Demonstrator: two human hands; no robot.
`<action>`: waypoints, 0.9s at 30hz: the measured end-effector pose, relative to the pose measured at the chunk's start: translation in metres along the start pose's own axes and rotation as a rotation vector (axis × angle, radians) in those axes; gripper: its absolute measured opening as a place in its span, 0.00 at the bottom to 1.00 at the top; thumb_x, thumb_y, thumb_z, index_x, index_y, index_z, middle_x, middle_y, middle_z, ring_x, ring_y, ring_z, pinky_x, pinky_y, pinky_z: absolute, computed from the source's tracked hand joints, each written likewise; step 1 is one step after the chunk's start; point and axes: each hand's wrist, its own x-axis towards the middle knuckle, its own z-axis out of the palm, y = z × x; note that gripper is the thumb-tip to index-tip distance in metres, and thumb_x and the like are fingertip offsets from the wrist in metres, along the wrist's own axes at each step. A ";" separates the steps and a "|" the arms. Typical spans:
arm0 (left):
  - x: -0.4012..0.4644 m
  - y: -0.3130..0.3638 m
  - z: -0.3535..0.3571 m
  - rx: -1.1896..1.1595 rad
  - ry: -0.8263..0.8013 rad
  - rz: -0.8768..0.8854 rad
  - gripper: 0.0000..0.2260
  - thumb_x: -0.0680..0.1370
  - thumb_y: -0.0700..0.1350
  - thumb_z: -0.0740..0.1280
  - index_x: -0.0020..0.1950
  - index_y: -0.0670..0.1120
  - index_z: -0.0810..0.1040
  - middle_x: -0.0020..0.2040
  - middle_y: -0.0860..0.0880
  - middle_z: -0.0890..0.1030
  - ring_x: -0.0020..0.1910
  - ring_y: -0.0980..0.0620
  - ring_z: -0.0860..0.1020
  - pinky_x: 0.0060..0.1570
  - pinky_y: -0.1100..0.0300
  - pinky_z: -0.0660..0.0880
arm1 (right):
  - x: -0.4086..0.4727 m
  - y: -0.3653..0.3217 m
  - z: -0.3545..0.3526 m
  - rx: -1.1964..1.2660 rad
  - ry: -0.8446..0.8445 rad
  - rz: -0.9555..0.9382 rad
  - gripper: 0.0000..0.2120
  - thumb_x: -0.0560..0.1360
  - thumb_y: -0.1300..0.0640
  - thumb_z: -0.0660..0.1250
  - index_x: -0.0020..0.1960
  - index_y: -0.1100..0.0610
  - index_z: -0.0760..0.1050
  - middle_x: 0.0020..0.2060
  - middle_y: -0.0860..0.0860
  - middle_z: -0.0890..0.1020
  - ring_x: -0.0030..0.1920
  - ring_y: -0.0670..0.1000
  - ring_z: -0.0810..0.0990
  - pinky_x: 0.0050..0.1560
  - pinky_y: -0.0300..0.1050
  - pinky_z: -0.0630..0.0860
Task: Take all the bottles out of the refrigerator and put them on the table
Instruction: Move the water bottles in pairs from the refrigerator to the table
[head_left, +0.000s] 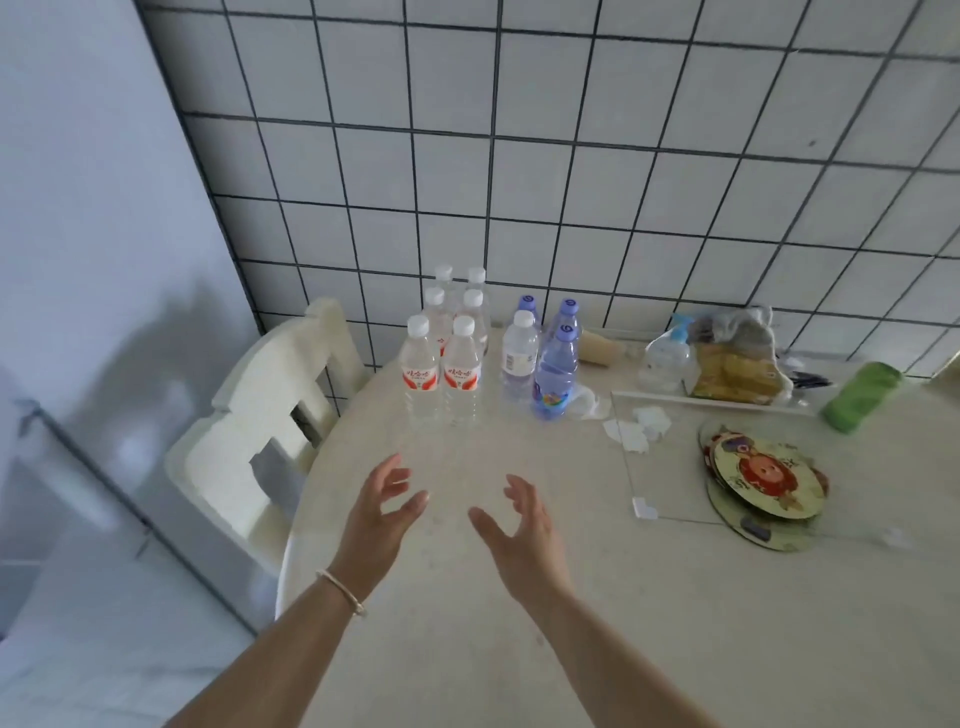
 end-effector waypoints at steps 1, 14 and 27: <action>-0.020 0.002 -0.001 0.002 0.005 0.025 0.20 0.75 0.42 0.70 0.63 0.53 0.68 0.59 0.45 0.76 0.55 0.52 0.76 0.59 0.59 0.75 | -0.016 0.002 -0.003 -0.003 -0.002 -0.019 0.29 0.72 0.45 0.69 0.69 0.51 0.64 0.63 0.49 0.73 0.66 0.49 0.70 0.64 0.43 0.66; -0.306 0.016 -0.065 -0.009 0.149 -0.061 0.23 0.73 0.45 0.73 0.65 0.51 0.70 0.58 0.49 0.76 0.59 0.52 0.75 0.50 0.67 0.75 | -0.264 0.015 -0.012 -0.063 -0.232 -0.189 0.30 0.73 0.43 0.66 0.71 0.49 0.60 0.67 0.47 0.69 0.67 0.48 0.68 0.68 0.48 0.66; -0.478 -0.005 -0.295 -0.103 0.443 -0.115 0.19 0.70 0.52 0.71 0.58 0.57 0.71 0.55 0.48 0.78 0.50 0.55 0.78 0.43 0.67 0.76 | -0.441 -0.074 0.133 -0.107 -0.546 -0.348 0.45 0.59 0.28 0.54 0.71 0.49 0.61 0.67 0.47 0.70 0.66 0.48 0.69 0.65 0.47 0.67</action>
